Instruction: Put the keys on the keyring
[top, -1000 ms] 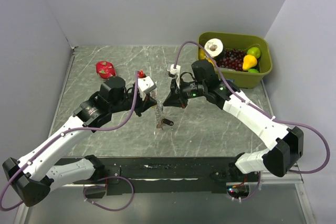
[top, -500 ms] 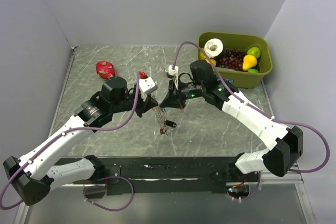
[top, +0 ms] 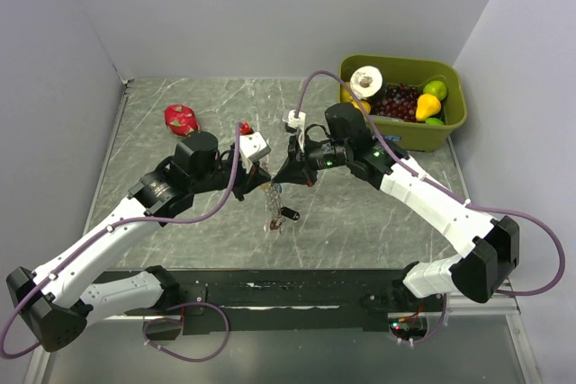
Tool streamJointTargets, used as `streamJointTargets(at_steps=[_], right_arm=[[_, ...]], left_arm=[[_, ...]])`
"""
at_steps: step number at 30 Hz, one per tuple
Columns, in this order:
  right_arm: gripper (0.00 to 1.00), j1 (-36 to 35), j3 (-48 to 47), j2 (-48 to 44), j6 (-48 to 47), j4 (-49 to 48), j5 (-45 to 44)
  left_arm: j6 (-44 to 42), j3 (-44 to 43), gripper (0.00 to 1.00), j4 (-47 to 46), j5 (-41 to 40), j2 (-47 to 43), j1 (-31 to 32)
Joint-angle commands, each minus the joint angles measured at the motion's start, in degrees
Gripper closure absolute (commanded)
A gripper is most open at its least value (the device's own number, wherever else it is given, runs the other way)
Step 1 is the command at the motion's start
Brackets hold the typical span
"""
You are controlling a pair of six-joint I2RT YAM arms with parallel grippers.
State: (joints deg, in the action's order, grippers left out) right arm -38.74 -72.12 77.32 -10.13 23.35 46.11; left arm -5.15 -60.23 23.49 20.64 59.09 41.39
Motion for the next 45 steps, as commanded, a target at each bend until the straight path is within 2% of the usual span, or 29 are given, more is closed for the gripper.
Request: streamJointTargets(at_steps=[1, 15, 30, 35, 45], right_arm=[[1.0, -0.3, -1.1, -0.2, 0.5, -3.7, -2.3], [1.0, 0.1, -0.7, 1.5, 1.3, -3.4, -4.1], [1.0, 0.9, 1.5, 1.8, 1.1, -4.7, -1.2], [1.0, 0.8, 0.8, 2.0, -0.4, -2.4, -1.1], [1.0, 0.9, -2.6, -0.7, -1.3, 2.2, -1.6]], left_arm=[[-0.1, -0.9, 0.99, -2.8, 2.2, -0.9, 0.5], [-0.2, 0.0, 0.99, -3.7, 2.8, -3.2, 0.5], [0.8, 1.6, 0.99, -6.8, 2.6, -6.2, 0.5], [1.3, 1.8, 0.99, -7.8, 2.4, -6.8, 0.5], [-0.2, -1.5, 0.99, -3.6, -1.0, -4.3, 0.5]])
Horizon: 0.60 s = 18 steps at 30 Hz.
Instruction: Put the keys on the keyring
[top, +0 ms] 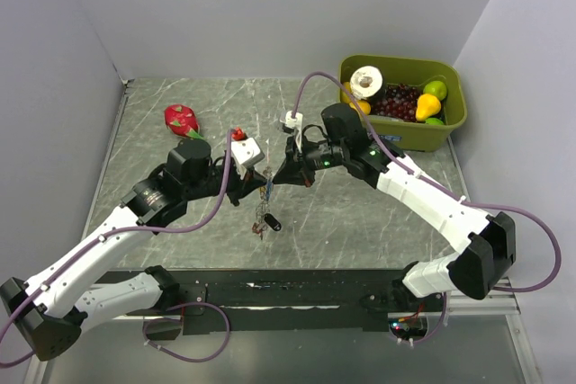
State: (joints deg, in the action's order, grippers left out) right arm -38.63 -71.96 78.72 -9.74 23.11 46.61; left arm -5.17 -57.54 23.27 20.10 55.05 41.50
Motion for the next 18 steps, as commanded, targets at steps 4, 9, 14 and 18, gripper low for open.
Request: streamJointTargets(at_steps=[4, 9, 14, 18], right_arm=[[1.0, 0.7, -2.7, -3.5, -1.7, 2.5, -2.5], [1.0, 0.7, -3.1, -4.9, -1.6, 2.3, -1.8], [1.0, 0.8, -2.6, -6.0, -1.3, 1.0, -1.2], [1.0, 0.7, -2.5, -6.2, -1.8, 1.4, -1.6]], left_arm=[[-1.1, -5.3, 0.99, -2.4, -1.1, 0.4, 0.5], [-1.8, -7.3, 0.99, -1.2, -2.3, 1.7, 0.5], [-2.0, -9.0, 0.99, 1.1, -0.9, 3.8, 0.6], [-2.0, -7.8, 0.99, -0.6, -0.9, 2.8, 0.7]])
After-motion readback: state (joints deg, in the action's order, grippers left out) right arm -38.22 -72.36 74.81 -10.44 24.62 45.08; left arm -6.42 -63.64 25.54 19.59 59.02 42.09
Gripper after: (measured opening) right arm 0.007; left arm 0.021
